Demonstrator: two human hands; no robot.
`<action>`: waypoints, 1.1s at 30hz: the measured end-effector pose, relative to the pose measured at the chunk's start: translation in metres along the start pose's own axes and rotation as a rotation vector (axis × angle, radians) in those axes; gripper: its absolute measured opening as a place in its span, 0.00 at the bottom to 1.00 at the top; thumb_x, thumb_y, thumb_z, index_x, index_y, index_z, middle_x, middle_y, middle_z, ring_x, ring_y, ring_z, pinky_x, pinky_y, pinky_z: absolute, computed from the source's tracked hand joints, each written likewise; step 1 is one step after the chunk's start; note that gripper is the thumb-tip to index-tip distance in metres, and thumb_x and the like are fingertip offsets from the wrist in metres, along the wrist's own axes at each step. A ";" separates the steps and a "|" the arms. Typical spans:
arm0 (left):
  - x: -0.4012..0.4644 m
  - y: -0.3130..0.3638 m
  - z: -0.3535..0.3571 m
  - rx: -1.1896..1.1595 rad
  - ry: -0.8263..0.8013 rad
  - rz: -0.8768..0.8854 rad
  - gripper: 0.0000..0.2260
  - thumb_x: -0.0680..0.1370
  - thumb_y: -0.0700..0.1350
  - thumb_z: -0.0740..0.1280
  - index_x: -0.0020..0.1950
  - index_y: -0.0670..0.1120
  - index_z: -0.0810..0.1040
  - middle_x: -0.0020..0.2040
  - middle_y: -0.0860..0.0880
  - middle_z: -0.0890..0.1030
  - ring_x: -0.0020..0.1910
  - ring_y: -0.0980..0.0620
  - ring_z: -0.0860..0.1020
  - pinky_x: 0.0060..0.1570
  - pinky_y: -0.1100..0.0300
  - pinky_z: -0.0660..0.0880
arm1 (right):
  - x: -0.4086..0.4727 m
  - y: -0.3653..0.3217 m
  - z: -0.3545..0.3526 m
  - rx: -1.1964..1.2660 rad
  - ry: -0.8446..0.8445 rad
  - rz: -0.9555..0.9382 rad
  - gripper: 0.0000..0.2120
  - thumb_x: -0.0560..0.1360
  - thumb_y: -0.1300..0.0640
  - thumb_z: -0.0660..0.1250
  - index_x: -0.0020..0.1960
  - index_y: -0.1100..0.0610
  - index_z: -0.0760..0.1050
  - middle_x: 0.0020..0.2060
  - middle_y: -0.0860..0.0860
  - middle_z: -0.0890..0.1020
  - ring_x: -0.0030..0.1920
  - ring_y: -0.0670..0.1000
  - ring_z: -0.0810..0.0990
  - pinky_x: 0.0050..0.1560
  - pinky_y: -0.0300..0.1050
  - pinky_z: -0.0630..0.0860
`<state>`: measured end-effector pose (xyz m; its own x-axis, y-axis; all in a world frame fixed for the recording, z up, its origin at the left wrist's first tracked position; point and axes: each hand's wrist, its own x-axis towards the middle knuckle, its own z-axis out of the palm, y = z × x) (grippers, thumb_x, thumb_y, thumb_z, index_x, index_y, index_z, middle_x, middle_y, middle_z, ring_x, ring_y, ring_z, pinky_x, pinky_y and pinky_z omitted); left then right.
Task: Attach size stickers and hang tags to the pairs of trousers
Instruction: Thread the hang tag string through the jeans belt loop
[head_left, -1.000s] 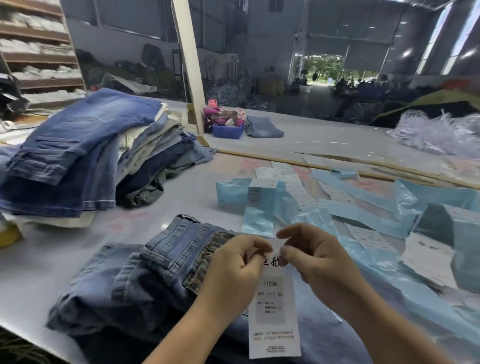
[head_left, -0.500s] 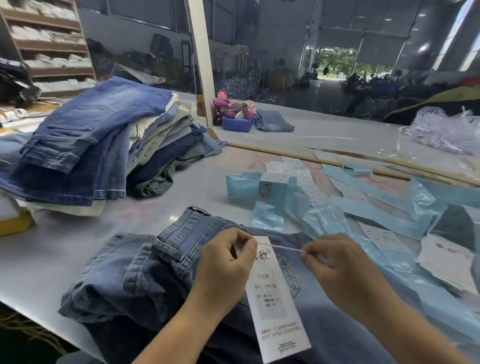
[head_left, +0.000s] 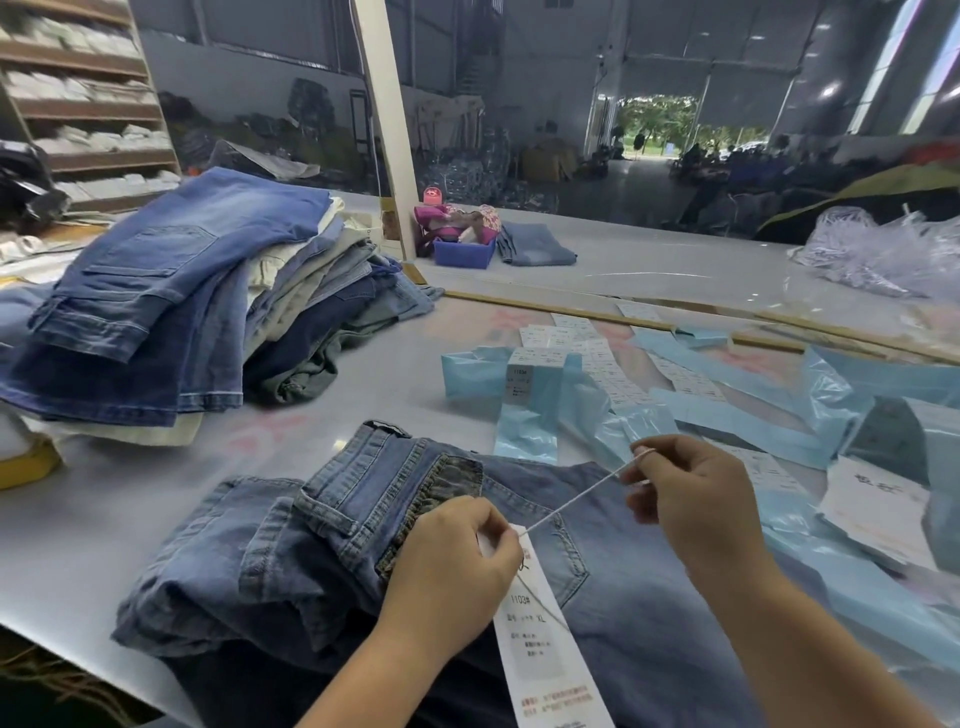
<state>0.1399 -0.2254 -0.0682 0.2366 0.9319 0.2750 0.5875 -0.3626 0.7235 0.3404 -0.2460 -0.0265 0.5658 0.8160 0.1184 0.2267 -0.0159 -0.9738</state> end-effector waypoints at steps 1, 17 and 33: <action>0.000 0.000 0.000 0.009 -0.003 -0.005 0.06 0.76 0.51 0.67 0.40 0.52 0.79 0.38 0.58 0.79 0.41 0.63 0.75 0.38 0.71 0.69 | 0.001 -0.002 0.000 0.104 -0.009 0.062 0.10 0.78 0.68 0.62 0.44 0.59 0.80 0.30 0.54 0.83 0.25 0.49 0.77 0.27 0.42 0.78; 0.002 -0.001 0.003 -0.260 0.025 -0.051 0.07 0.78 0.54 0.67 0.43 0.54 0.80 0.40 0.58 0.81 0.43 0.62 0.78 0.39 0.69 0.69 | -0.008 -0.014 0.007 0.362 -0.149 0.008 0.10 0.79 0.67 0.61 0.54 0.56 0.77 0.38 0.55 0.86 0.34 0.49 0.82 0.36 0.37 0.80; 0.002 0.025 0.003 -0.782 0.031 -0.003 0.07 0.74 0.45 0.67 0.48 0.57 0.80 0.40 0.48 0.83 0.38 0.52 0.82 0.35 0.60 0.78 | -0.032 -0.032 0.027 -0.142 -0.351 -0.417 0.07 0.73 0.62 0.73 0.38 0.52 0.82 0.31 0.48 0.82 0.30 0.44 0.78 0.32 0.39 0.75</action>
<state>0.1570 -0.2321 -0.0513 0.2078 0.9368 0.2814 -0.1306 -0.2586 0.9571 0.2933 -0.2560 -0.0041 0.1132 0.9126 0.3928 0.4935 0.2915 -0.8194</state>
